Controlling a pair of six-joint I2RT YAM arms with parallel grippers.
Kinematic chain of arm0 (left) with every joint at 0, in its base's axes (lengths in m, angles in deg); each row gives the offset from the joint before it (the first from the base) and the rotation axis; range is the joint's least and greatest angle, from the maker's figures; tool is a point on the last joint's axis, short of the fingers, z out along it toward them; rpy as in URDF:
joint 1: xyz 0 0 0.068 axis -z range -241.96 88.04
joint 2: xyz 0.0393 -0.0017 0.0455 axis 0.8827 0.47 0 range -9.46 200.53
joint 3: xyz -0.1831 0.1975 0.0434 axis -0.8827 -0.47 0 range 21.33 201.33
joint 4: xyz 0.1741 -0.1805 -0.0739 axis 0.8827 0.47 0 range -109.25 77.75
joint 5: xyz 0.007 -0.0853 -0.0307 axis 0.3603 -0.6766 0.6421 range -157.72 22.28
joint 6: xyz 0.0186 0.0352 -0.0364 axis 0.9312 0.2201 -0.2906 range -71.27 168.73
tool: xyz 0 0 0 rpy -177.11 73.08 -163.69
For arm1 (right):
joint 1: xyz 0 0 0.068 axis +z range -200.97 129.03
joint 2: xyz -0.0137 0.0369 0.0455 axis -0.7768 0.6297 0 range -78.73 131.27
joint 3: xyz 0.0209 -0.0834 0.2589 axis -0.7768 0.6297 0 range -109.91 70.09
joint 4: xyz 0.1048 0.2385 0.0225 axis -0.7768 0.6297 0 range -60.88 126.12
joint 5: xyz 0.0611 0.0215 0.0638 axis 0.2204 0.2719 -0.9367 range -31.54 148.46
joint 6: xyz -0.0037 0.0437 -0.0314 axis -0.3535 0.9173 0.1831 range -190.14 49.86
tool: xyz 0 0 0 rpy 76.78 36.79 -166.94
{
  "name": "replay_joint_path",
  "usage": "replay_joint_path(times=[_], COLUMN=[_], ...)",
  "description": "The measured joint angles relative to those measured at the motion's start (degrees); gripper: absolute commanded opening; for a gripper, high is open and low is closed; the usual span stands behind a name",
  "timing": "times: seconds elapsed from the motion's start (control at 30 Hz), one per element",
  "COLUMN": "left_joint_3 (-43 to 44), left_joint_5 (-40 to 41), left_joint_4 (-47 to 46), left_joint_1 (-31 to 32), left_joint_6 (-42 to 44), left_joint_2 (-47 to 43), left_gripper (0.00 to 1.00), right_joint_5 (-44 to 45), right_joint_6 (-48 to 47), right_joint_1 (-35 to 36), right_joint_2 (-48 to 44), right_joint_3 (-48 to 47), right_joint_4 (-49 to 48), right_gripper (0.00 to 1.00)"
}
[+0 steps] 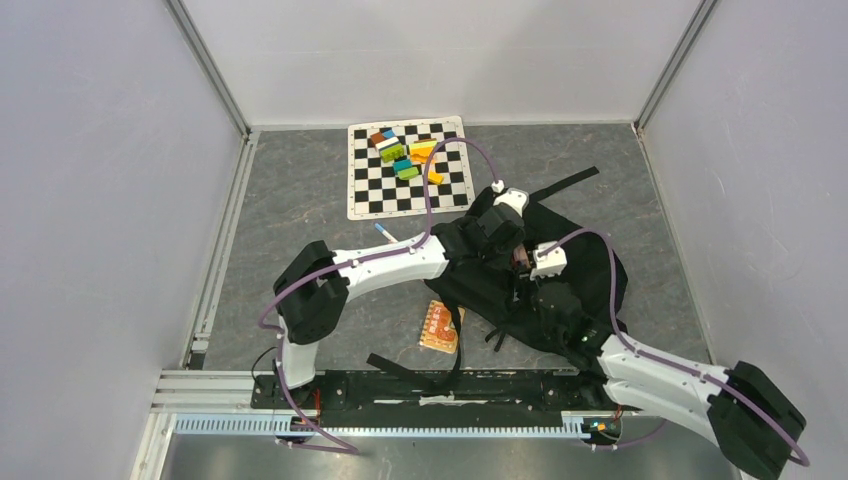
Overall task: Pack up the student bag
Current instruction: Place the stationery in the student bag.
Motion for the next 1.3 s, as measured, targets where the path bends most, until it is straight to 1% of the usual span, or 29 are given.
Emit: replay_joint_path(times=[0.13, 0.27, 0.33, 0.37, 0.4, 0.43, 0.5, 0.6, 0.67, 0.73, 0.8, 0.83, 0.9, 0.97, 1.03, 1.13, 1.2, 1.3], left_joint_3=[-0.92, -1.14, -1.36, -1.36, -1.36, -1.36, -1.36, -1.38, -1.38, -1.38, -1.38, -1.38, -1.38, -1.38, -1.38, -1.38, -1.38, -1.38], left_joint_5=[-0.33, -0.28, -0.39, -0.48, -0.55, -0.55, -0.55, -0.52, -1.07, -1.92, -2.49, -2.89, -3.52, -3.93, -3.96, -3.89, -3.78, -3.80], left_joint_4=[-0.33, -0.17, -0.13, -0.20, -0.26, -0.37, -0.50, -0.11, 0.61, 0.81, 0.66, 0.52, 0.11, -0.11, -0.52, -0.94, -0.79, -0.76], left_joint_1=[-0.20, -0.66, -1.07, -1.07, -0.94, -0.83, -0.74, -0.98, -1.29, -1.20, -0.87, -0.76, -0.48, -0.42, -0.57, -0.98, -1.33, -1.40], left_joint_6=[-0.04, -0.02, -0.04, -0.04, -0.04, -0.04, -0.04, -0.09, -0.09, -0.24, -0.55, -0.66, -0.98, -1.11, -1.38, -1.73, -1.77, -1.88], left_joint_2=[-0.26, -0.35, -0.35, -0.35, -0.35, -0.35, -0.35, -0.50, -0.85, -1.49, -2.05, -2.21, -2.38, -2.38, -2.38, -2.38, -2.36, -2.36], left_gripper=[0.02, 0.02, 0.02, 0.02, 0.02, 0.02, 0.02, 0.02, 0.02, 0.02, 0.02, 0.02, 0.02, 0.02, 0.02, 0.02, 0.02, 0.02], right_joint_5=[1.68, 3.91, 4.24, 4.07, 3.34, 2.49, 0.13, -2.56, -3.41, -4.42, -5.40, -5.75, -6.51, -7.56, -9.03, -11.37, -12.94, -14.19], right_joint_6=[-0.17, -1.90, -3.41, -4.33, -5.46, -6.32, -8.22, -9.14, -9.05, -8.37, -7.80, -7.67, -7.26, -7.06, -7.10, -7.37, -7.48, -7.50], right_joint_1=[0.00, -0.09, -0.52, -1.03, -1.92, -2.60, -3.82, -4.72, -5.31, -5.57, -5.62, -5.62, -5.64, -5.70, -6.10, -7.10, -7.50, -7.78], right_joint_2=[6.86, 12.81, 15.28, 16.50, 17.90, 18.60, 18.99, 16.74, 12.33, 7.98, 3.61, 1.53, -2.47, -4.37, -4.13, -0.98, 1.90, 4.13], right_joint_3=[-2.84, -3.74, -3.78, -3.78, -3.82, -3.93, -4.48, -4.92, -4.94, -4.92, -4.92, -4.92, -5.09, -6.36, -8.96, -13.18, -15.69, -17.16], right_joint_4=[-1.51, -6.25, -9.25, -10.71, -12.35, -13.00, -13.16, -10.40, -5.64, -0.72, 3.98, 6.29, 11.32, 16.41, 21.51, 26.93, 29.09, 29.68], right_gripper=[0.18, 0.18, 0.21, 0.25, 0.34, 0.45, 0.64, 0.86, 0.93, 0.96, 0.96, 0.95, 0.88, 0.80, 0.73, 0.61, 0.54, 0.47])
